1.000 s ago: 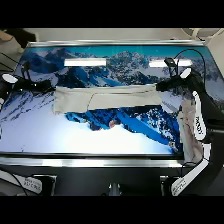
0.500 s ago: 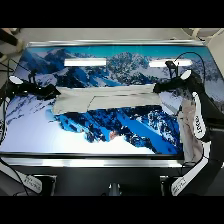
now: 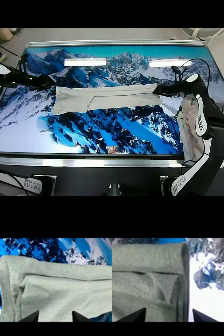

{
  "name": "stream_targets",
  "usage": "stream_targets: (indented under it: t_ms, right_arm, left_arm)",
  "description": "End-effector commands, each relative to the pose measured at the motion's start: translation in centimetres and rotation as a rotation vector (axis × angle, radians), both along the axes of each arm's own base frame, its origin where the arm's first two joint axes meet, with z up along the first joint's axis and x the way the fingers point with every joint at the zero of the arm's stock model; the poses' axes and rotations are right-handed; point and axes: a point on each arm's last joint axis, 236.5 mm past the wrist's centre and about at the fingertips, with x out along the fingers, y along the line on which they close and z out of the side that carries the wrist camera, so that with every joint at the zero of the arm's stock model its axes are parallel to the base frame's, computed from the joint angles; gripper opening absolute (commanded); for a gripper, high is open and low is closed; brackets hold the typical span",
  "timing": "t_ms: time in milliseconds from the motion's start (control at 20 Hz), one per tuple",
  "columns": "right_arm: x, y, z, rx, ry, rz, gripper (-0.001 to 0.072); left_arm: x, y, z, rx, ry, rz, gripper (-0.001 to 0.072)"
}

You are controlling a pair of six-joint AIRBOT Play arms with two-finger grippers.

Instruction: Fold the shirts.

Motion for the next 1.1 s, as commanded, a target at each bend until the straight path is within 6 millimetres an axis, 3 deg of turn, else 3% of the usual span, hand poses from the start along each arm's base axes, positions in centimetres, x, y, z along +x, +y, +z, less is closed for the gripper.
stream_targets:
  t_ms: [0, 50, 100, 150, 200, 250, 300, 350, 450, 650, 850, 1050]
  right_arm:
    - [-0.3, 2.9, -1.1, 0.055, 0.045, 0.008, 0.0625]
    - [-0.4, 3.5, -1.2, 0.055, 0.051, 0.013, 0.0611]
    - [-0.5, 4.2, -1.2, 0.054, 0.051, 0.026, 0.0467]
    - [-0.4, 4.7, -1.0, 0.058, 0.048, 0.032, 0.0275]
    - [-0.3, 5.1, -0.4, 0.077, 0.037, 0.039, 0.0021]
    - [-0.1, 5.4, 0.9, 0.096, 0.007, 0.064, 0.0021]
    - [0.2, 5.3, 2.5, 0.089, -0.041, 0.097, 0.0019]
    - [0.4, 5.5, 4.5, 0.08, -0.09, 0.127, 0.0019]
    - [-0.1, 5.8, 9.6, 0.057, -0.178, 0.181, 0.0018]
    - [-4.2, 7.3, 17.9, 0.06, -0.235, 0.282, 0.0018]
    - [-8.4, 8.3, 24.5, 0.059, -0.272, 0.321, 0.0018]
    - [-12.2, 9.0, 28.9, 0.05, -0.298, 0.351, 0.002]
  left_arm:
    - [-0.4, -3.3, 1.9, 0.008, -0.038, -0.069, 0.0519]
    - [-0.6, -4.3, 1.8, 0.007, -0.037, -0.089, 0.0519]
    - [-0.7, -5.4, 1.7, 0.007, -0.035, -0.111, 0.0519]
    - [-0.8, -6.3, 1.6, 0.006, -0.033, -0.13, 0.0518]
    - [-1.0, -7.4, 1.5, 0.005, -0.03, -0.151, 0.0511]
    - [-0.9, -8.4, 1.2, 0.005, -0.033, -0.165, 0.0457]
    - [-0.9, -9.5, 0.9, 0.006, -0.036, -0.181, 0.0202]
    - [-0.7, -10.7, 0.6, 0.007, -0.045, -0.195, 0.0024]
    - [0.2, -14.2, -0.2, -0.004, -0.067, -0.193, 0.0024]
    - [0.5, -24.4, -3.0, -0.125, -0.067, -0.194, 0.0024]
    - [-2.2, -33.8, -6.5, -0.301, 0.039, -0.201, 0.0023]
    - [-5.2, -42.4, -6.6, -0.557, 0.135, -0.169, 0.0023]
